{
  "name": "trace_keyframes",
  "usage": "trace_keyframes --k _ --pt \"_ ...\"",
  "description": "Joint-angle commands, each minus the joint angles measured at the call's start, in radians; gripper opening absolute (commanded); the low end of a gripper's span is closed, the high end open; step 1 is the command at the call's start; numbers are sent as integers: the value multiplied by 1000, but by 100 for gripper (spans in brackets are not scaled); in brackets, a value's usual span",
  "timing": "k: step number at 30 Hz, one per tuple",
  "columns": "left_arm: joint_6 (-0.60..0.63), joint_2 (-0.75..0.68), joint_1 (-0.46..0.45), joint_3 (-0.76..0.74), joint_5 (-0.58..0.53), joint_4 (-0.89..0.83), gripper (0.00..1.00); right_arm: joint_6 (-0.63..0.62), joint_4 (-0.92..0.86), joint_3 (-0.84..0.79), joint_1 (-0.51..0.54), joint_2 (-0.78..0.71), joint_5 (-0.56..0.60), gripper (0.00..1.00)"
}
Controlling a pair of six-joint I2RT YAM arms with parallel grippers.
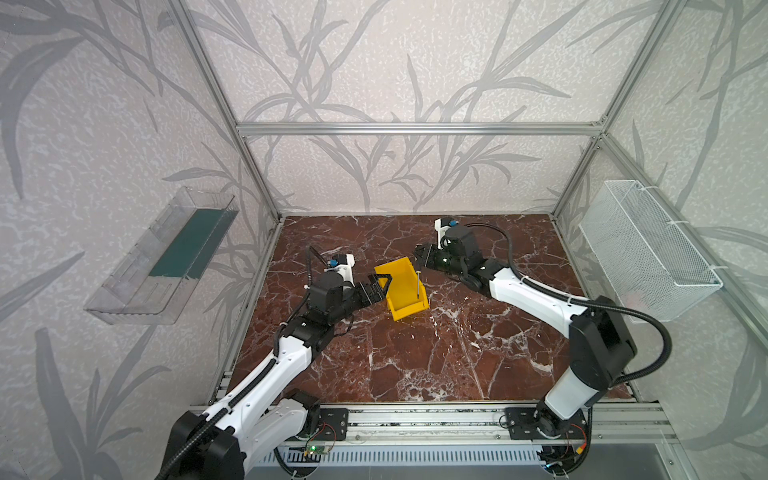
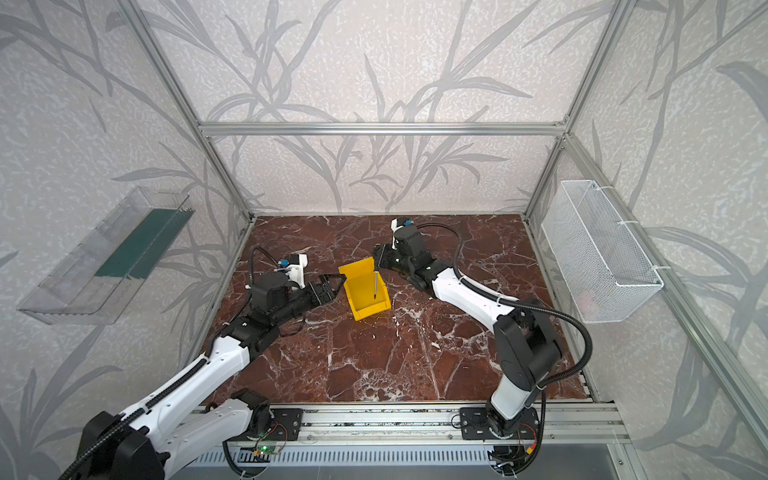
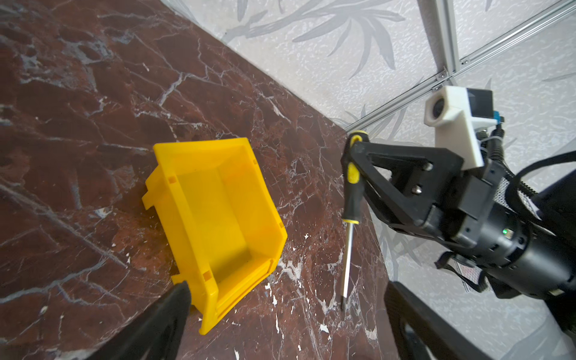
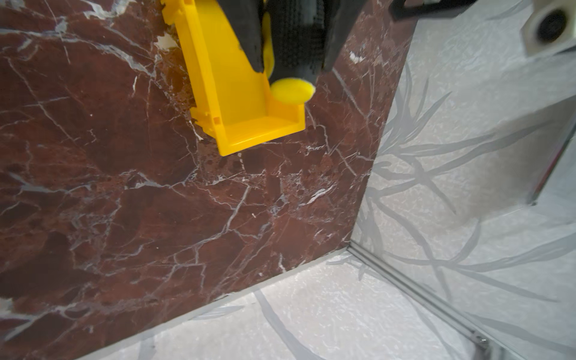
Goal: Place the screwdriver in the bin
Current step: 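Lift the screwdriver with the right gripper and carry it over the bin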
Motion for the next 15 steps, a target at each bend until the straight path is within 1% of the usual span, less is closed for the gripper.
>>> trace_keyframes --k 1,4,8,11,15 --pt "-17 -21 7 -19 18 -4 99 40 64 59 32 83 142 22" --pt "-11 -34 13 -26 21 -14 99 48 54 96 61 153 227 23" --pt "3 -55 27 -31 25 -38 99 74 1 167 75 243 251 23" --pt "16 -74 40 -32 35 -65 99 58 -4 198 92 279 276 23" --pt "21 -85 57 -44 49 -75 99 33 -71 255 120 319 327 24"
